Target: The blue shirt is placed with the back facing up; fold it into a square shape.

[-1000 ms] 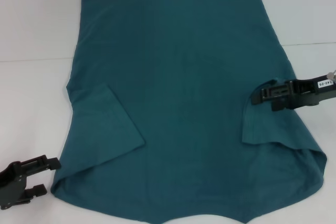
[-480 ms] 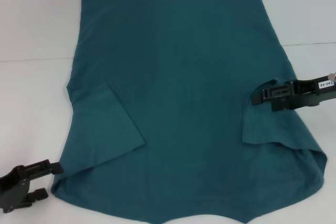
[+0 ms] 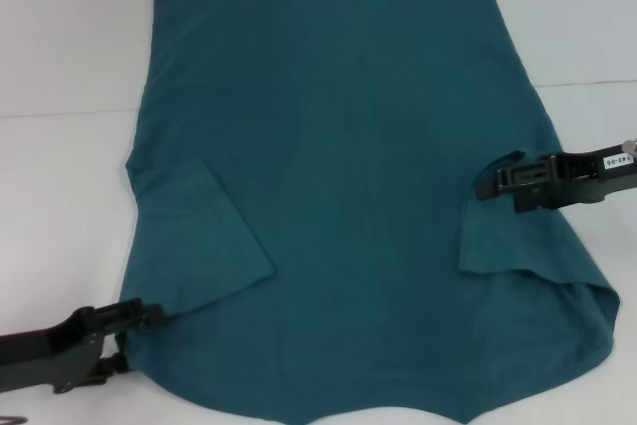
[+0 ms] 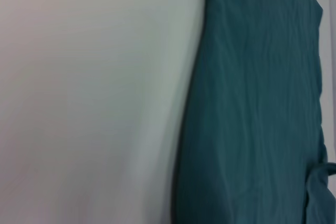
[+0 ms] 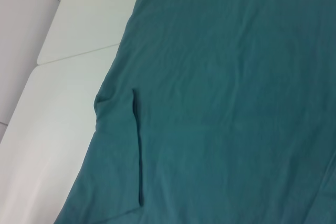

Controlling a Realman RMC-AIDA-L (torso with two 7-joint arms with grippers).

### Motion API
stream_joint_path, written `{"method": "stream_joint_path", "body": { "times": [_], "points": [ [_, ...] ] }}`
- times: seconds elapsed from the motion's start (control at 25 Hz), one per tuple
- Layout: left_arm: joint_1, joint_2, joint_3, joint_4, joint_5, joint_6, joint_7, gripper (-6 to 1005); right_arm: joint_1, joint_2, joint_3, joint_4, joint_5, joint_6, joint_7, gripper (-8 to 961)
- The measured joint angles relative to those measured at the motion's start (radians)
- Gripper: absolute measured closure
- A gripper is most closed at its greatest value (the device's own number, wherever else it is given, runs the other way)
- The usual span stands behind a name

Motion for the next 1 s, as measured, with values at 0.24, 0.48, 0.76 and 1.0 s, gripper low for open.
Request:
{"method": "stream_joint_path", "body": {
  "times": [0.24,0.48,0.76,1.0],
  "points": [
    [-0.041,0.000,-0.001,-0.030,-0.011,-0.018,0.014,106,-0.005,0.000,0.011,0.000,0.000,-0.002,0.000,32],
    [-0.054,0.000,0.000,-0.032,-0.013,-0.022,0.002,175,-0.010,0.000,0.028,0.000,0.002,-0.012,-0.005,33],
    [-0.051,0.001,0.003,-0.029,-0.009,-0.014,0.010,257,-0.011,-0.004,0.037,0.000,0.003,-0.049,-0.020,33],
    [-0.052,0.005,0.012,-0.031,-0.006,-0.005,0.048,423,-0.019,-0.009,0.039,0.000,0.003,-0.088,-0.060,34]
  ]
}}
